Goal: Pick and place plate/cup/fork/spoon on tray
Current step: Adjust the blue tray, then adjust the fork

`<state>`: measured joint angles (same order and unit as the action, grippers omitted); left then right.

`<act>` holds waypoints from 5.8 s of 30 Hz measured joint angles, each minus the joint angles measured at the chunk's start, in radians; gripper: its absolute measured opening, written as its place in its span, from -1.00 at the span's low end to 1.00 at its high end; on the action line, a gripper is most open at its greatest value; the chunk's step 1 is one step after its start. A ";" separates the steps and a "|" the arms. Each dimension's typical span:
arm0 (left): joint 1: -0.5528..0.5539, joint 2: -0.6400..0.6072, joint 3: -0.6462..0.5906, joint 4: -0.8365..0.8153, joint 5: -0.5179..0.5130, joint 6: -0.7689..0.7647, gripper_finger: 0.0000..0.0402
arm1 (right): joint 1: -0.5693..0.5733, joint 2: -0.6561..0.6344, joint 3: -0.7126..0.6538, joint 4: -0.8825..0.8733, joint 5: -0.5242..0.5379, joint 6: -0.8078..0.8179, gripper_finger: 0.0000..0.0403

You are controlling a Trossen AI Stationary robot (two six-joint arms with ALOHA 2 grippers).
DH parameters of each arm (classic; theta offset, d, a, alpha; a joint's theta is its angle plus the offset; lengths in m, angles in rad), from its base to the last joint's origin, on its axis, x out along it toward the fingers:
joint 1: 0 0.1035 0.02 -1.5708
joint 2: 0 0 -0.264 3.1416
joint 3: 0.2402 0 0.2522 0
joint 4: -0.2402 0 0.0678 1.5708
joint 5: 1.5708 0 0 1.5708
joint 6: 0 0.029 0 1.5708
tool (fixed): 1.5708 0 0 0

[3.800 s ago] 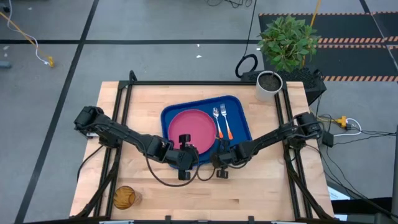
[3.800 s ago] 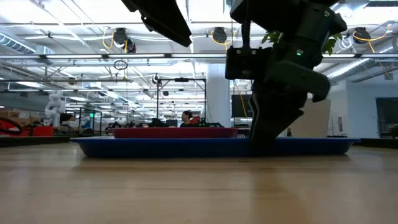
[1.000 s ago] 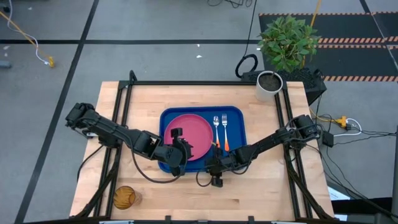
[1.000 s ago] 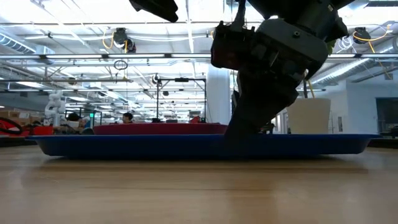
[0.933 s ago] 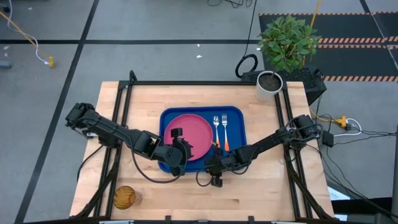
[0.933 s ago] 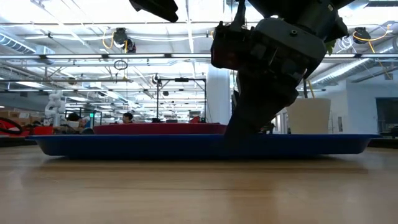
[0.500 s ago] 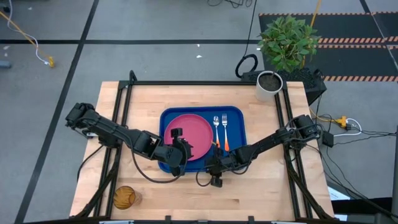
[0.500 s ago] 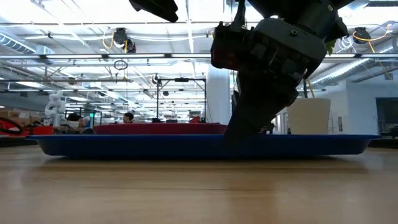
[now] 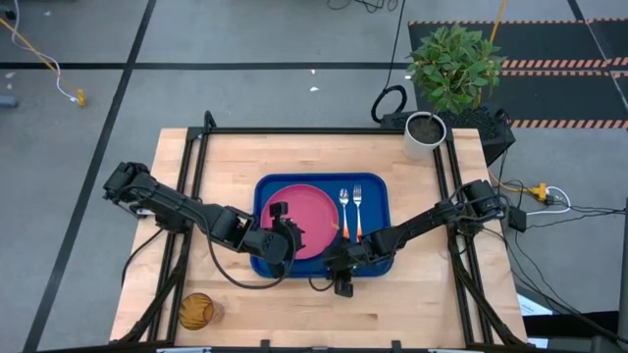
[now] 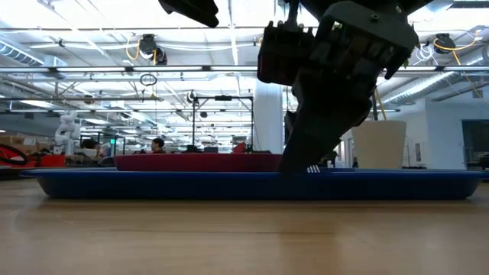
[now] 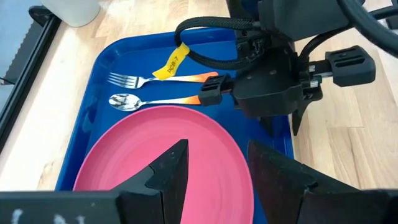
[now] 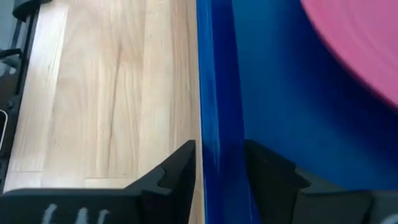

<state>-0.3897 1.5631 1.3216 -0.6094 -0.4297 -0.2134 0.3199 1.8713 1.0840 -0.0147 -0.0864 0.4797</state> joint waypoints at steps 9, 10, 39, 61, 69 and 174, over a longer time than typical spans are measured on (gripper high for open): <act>0.000 0.000 0.000 0.000 0.000 0.000 -0.16 | -0.014 -0.044 0.000 -0.002 -0.043 -0.029 -0.32; 0.000 0.000 0.000 0.000 0.000 0.000 -0.16 | -0.016 -0.061 0.000 -0.001 -0.050 -0.033 -0.32; 0.009 0.000 0.000 0.017 -0.133 0.071 -0.16 | -0.310 -0.363 -0.001 -0.618 0.216 0.037 -0.36; 0.288 -0.228 -0.482 1.258 0.281 0.366 -0.16 | -0.382 -0.361 -0.002 -0.828 0.124 0.545 -0.37; 0.340 -0.370 -0.609 1.310 0.294 0.479 -0.16 | -0.357 -0.267 0.000 -0.785 0.056 0.634 -0.37; 0.436 -0.438 -0.673 1.143 0.349 0.447 -0.16 | -0.245 -0.236 -0.081 -0.686 0.262 1.090 -0.99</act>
<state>0.0463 1.1255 0.6487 0.5331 -0.0807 0.2340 0.0750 1.6356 1.0032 -0.7010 0.1752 1.5696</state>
